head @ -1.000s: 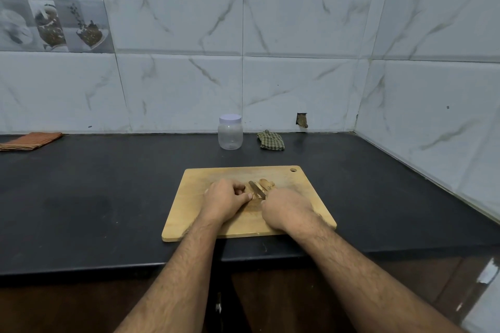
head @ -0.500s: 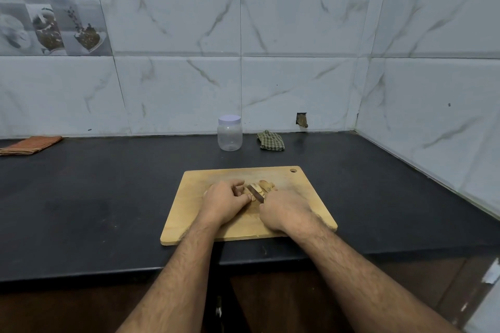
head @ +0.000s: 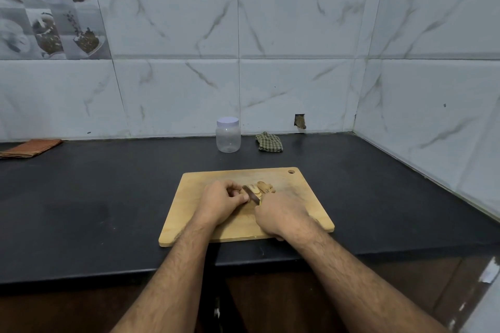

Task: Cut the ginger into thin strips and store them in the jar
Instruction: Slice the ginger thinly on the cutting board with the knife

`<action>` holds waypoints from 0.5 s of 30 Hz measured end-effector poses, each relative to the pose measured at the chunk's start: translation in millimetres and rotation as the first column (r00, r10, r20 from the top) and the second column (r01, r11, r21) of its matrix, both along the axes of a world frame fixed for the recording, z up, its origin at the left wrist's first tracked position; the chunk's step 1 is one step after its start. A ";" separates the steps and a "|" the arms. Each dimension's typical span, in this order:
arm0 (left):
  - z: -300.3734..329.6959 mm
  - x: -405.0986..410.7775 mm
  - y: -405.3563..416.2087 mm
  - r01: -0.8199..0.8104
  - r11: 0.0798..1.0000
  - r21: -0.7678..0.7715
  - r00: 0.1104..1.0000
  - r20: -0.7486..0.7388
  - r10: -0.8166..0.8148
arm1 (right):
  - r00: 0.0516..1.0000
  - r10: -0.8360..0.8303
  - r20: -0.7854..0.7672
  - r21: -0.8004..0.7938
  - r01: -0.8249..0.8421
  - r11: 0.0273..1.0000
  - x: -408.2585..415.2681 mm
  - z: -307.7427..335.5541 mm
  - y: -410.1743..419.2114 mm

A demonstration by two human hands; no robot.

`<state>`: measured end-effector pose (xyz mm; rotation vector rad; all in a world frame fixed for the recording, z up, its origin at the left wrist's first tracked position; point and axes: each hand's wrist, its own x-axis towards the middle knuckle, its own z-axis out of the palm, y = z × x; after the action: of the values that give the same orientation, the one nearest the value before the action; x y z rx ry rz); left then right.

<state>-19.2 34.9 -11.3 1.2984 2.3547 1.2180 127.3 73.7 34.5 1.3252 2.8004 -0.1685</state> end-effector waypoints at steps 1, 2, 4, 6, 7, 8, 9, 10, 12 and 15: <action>0.1 -0.4 -0.2 0.012 1.000 0.008 1.000 0.024 -0.013 | 1.000 0.005 0.003 0.006 -0.005 1.000 0.0 0.4 -1.2; -0.1 -1.0 -0.5 0.022 1.000 0.015 0.999 0.048 -0.022 | 1.000 0.010 0.004 0.010 -0.010 1.000 0.3 0.7 -2.5; -0.9 -2.9 -1.2 0.026 0.999 0.023 0.996 0.084 -0.028 | 1.000 0.022 0.007 0.025 -0.023 0.999 0.4 1.3 -5.9; -1.0 -4.2 -1.5 0.026 0.999 0.023 0.993 0.113 -0.028 | 0.999 0.037 0.022 0.052 -0.038 0.998 0.3 1.4 -9.0; -1.0 -4.3 -1.4 0.028 0.999 0.026 0.992 0.126 -0.031 | 0.999 0.041 0.029 0.066 -0.042 0.997 0.0 1.2 -10.2; -1.0 -3.9 -1.2 0.029 0.999 0.030 0.990 0.138 -0.033 | 0.999 0.040 0.032 0.075 -0.042 0.996 0.3 1.1 -11.4; -0.9 -3.2 -1.0 0.026 0.999 0.037 0.989 0.147 -0.031 | 0.999 0.033 0.031 0.077 -0.035 0.996 0.2 1.0 -12.3; -0.7 -2.4 -0.9 0.019 0.999 0.043 0.988 0.153 -0.025 | 0.999 0.026 0.029 0.075 -0.028 0.997 0.1 0.9 -13.0; 0.4 -0.3 -0.8 0.005 0.999 0.052 0.986 0.166 -0.013 | 1.000 0.017 0.026 0.070 -0.019 0.997 -0.9 0.8 -13.6; 2.5 2.0 -1.3 0.001 0.999 0.052 0.983 0.182 -0.011 | 1.000 0.018 0.016 0.052 -0.019 0.998 -1.8 0.8 -12.6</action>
<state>-17.2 33.6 -8.9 1.1538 2.2027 1.3435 125.4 61.1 35.2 1.3049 2.8218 -0.0848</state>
